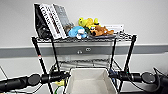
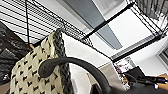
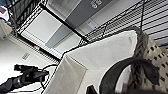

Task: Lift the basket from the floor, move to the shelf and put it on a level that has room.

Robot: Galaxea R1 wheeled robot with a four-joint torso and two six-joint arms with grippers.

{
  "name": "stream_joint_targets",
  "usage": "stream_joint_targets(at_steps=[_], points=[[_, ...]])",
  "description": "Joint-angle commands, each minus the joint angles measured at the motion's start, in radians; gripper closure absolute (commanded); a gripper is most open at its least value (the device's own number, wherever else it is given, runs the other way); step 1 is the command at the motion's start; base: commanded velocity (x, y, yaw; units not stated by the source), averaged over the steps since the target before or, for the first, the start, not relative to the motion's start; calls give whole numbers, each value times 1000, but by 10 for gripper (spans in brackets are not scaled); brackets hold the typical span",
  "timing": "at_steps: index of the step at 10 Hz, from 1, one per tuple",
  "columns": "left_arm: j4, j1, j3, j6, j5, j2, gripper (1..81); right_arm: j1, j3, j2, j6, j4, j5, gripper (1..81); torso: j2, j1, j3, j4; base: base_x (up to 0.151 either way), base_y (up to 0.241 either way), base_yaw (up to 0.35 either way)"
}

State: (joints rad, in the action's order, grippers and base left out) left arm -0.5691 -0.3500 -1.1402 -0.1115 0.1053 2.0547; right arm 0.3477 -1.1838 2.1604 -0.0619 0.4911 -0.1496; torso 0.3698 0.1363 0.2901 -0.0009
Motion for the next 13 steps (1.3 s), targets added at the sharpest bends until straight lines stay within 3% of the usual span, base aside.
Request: stream_joint_targets(at_steps=[1, 8, 13], points=[[-48, 200, 2, 4, -6, -19, 811, -204, 4, -18, 5, 50, -8, 811, 0, 0, 0, 0, 0, 0, 0], [-104, 305, -104, 4, 59, 27, 811, -252, -86, 63, 4, 72, -7, 811, 0, 0, 0, 0, 0, 0, 0], [-144, 357, -89, 4, 85, 21, 811, -310, -46, 35, -4, 95, -19, 811, 0, 0, 0, 0, 0, 0, 0]])
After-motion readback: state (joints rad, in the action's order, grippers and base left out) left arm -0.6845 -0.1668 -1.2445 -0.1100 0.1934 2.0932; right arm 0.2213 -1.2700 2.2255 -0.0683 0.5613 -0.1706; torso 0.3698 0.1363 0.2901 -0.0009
